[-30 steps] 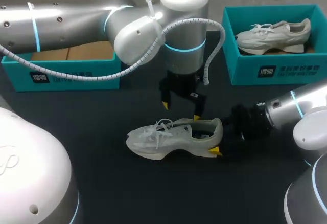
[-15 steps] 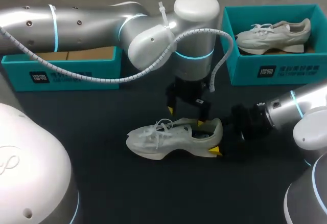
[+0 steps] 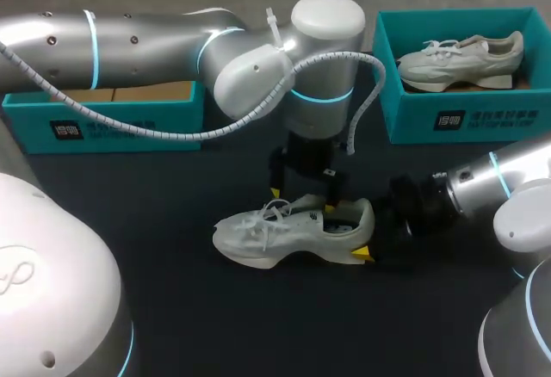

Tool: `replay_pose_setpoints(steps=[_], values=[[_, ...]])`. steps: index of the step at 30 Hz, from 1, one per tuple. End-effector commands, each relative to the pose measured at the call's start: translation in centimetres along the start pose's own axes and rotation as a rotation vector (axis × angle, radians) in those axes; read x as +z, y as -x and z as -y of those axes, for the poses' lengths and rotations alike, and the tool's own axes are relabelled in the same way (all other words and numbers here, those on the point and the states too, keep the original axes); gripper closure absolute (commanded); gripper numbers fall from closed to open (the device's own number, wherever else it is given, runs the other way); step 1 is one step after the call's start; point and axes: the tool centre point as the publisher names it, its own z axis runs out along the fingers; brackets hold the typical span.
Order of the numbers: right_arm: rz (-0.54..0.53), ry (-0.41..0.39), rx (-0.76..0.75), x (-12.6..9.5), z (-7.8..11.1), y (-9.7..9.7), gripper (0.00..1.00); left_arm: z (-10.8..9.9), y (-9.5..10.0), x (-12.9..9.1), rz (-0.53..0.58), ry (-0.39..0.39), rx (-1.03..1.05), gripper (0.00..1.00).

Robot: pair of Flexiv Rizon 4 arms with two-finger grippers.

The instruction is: Take the shoe out of the shoebox, open the shoe tongue, remove and reinsert the insole, then place the shoe into the shoebox

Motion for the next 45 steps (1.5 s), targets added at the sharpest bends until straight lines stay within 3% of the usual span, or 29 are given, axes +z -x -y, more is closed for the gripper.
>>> replay_pose_setpoints(steps=[1,7,16,23,26,30,33,39,43,45], values=[[0.001,-0.003,0.0,0.4,0.2,0.0,1.0,-1.0,1.6,-0.6,-0.015,-0.01,-0.049,0.0],[0.001,-0.003,0.0,0.4,0.2,0.0,1.0,-1.8,2.5,-2.0,-0.023,-0.007,-0.13,0.0],[0.001,-0.003,0.0,0.4,0.2,0.0,1.0,-2.7,2.4,-3.8,-0.037,0.005,-0.18,0.0],[0.001,-0.003,0.0,0.4,0.2,0.0,1.0,-3.5,2.3,-4.5,-0.119,0.03,-0.221,0.0],[0.001,-0.003,0.0,0.4,0.2,0.0,1.0,-3.9,2.3,-4.6,-0.159,0.048,-0.243,0.15],[0.001,-0.003,0.0,0.4,0.2,0.0,1.0,-4.6,2.1,-4.7,-0.195,0.057,-0.254,0.28],[0.001,-0.003,0.0,0.4,0.2,0.0,1.0,-5.0,1.9,-4.7,-0.209,0.06,-0.26,0.49],[0.001,-0.003,0.0,0.4,0.2,0.0,1.0,-5.9,2.1,-4.8,-0.252,0.061,-0.275,0.64],[0.001,-0.003,0.0,0.4,0.2,0.0,1.0,-6.5,2.3,-5.2,-0.274,0.053,-0.28,0.84],[0.001,-0.003,0.0,0.4,0.2,0.0,1.0,-6.9,2.5,-5.5,-0.287,0.044,-0.289,0.87]])
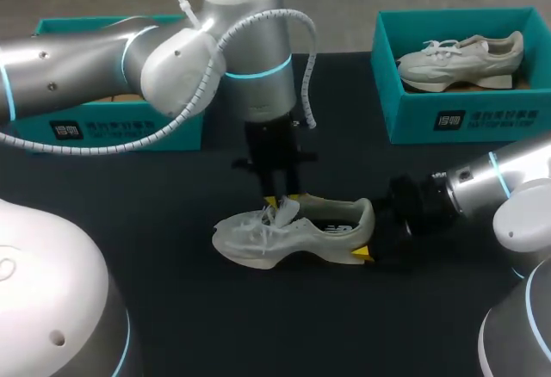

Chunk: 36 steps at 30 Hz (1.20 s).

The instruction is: Take the shoe out of the shoebox, open the shoe tongue, remove and reinsert the insole, then place the shoe into the shoebox

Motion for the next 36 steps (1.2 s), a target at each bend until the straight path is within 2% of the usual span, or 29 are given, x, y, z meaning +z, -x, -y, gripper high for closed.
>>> replay_pose_setpoints(steps=[1,3,7,13,27,28,30,32,33,34,35,36], values=[[0.001,-0.003,0.001,0.3,0.2,0.0,1.0,-1.1,1.3,-0.8,-0.061,-0.025,-0.008,0.89],[0.001,-0.003,0.001,0.3,0.2,0.0,1.0,-1.3,1.7,-1.1,-0.063,-0.037,-0.023,0.95],[0.001,-0.003,0.001,0.3,0.2,0.0,1.0,-1.4,2.6,-1.7,-0.07,-0.056,-0.052,1.0],[0.001,-0.003,0.001,0.3,0.2,0.0,1.0,-1.4,3.7,-1.9,-0.061,-0.064,-0.086,1.0],[0.001,-0.003,0.001,0.3,0.2,0.0,1.0,-1.2,6.7,-0.3,-0.03,-0.038,-0.193,1.0],[0.001,-0.003,0.001,0.3,0.2,0.0,1.0,-1.2,6.9,-0.1,-0.03,-0.032,-0.2,0.97],[0.001,-0.003,0.001,0.3,0.2,0.0,1.0,-1.2,7.2,0.2,-0.029,-0.028,-0.205,0.81],[0.001,-0.003,0.001,0.3,0.2,0.0,1.0,-1.2,7.4,0.3,-0.03,-0.021,-0.211,0.56],[0.001,-0.003,0.001,0.3,0.2,0.0,1.0,-1.3,7.5,0.4,-0.029,-0.018,-0.219,0.52],[0.001,-0.003,0.001,0.3,0.2,0.0,1.0,-1.2,7.7,0.6,-0.027,-0.016,-0.225,0.42],[0.001,-0.003,0.001,0.3,0.2,0.0,1.0,-1.2,7.9,0.7,-0.021,-0.013,-0.237,0.27],[0.001,-0.003,0.001,0.3,0.2,0.0,1.0,-1.2,8.1,0.8,-0.017,-0.012,-0.244,0.16]])
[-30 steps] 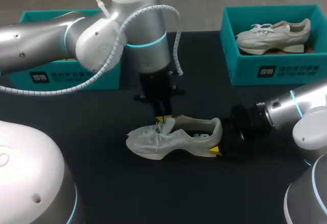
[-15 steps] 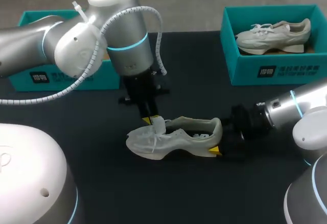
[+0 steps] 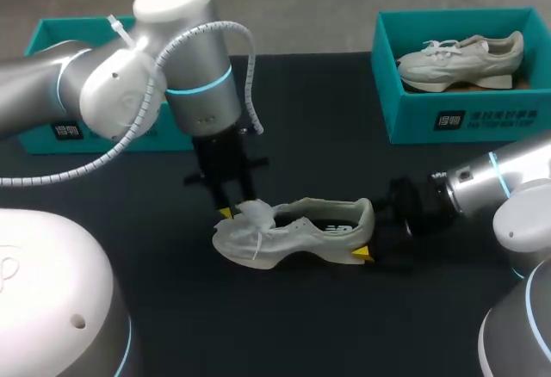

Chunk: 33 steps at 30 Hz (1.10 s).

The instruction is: Take the shoe out of the shoebox, open the shoe tongue, remove and reinsert the insole, then place the shoe into the shoebox

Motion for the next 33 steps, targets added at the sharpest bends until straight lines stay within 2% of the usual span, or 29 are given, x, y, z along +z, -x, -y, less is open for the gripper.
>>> replay_pose_setpoints(steps=[1,5,14,19,33], values=[[0.001,-0.003,0.001,0.3,0.2,0.0,1.0,0.2,0.9,0.6,-0.002,0.006,-0.02,0.13],[0.001,-0.003,0.001,0.3,0.2,0.0,1.0,0.2,1.8,1.0,0.001,0.012,-0.046,0.05],[0.001,-0.003,0.001,0.3,0.2,0.0,1.0,-0.2,3.1,1.0,-0.019,0.022,-0.073,0.05],[0.001,-0.003,0.001,0.3,0.2,0.0,1.0,-0.3,2.7,-0.2,-0.03,-0.007,-0.032,0.0],[0.001,-0.003,0.001,0.3,0.2,0.0,1.0,0.0,1.6,-3.5,-0.075,-0.062,0.145,0.0]])
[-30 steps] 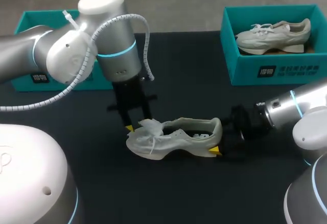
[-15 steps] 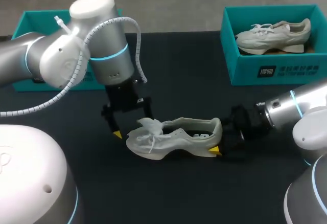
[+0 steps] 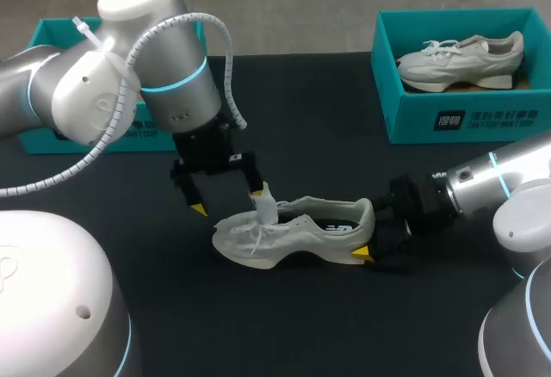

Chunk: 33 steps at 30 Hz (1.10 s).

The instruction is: Take the shoe out of the shoebox, open the shoe tongue, remove and reinsert the insole, then place the shoe into the shoebox

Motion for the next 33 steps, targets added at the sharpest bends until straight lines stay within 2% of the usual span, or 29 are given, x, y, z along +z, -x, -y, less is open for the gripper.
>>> replay_pose_setpoints(steps=[1,17,20,23,27,29,33], values=[[0.001,-0.003,0.001,0.3,0.2,0.0,1.0,-0.2,0.5,-1.2,-0.001,-0.012,0.016,0.0],[0.001,-0.003,0.001,0.3,0.2,0.0,1.0,0.7,-2.3,-5.0,-0.024,-0.051,0.21,0.0],[0.001,-0.003,0.001,0.3,0.2,0.0,1.0,0.9,-3.3,-5.4,-0.024,-0.037,0.309,0.0],[0.001,-0.003,0.001,0.3,0.2,0.0,1.0,1.1,-4.6,-5.5,-0.041,0.046,0.565,0.0],[0.001,-0.003,0.001,0.3,0.2,0.0,1.0,1.4,-6.2,-6.1,-0.01,0.201,1.047,0.0],[0.001,-0.003,0.001,0.3,0.2,0.0,1.0,1.4,-6.6,-6.6,0.059,0.191,1.236,0.0],[0.001,-0.003,0.001,0.3,0.2,0.0,1.0,1.9,-7.3,-8.3,0.076,0.174,1.511,0.0]])
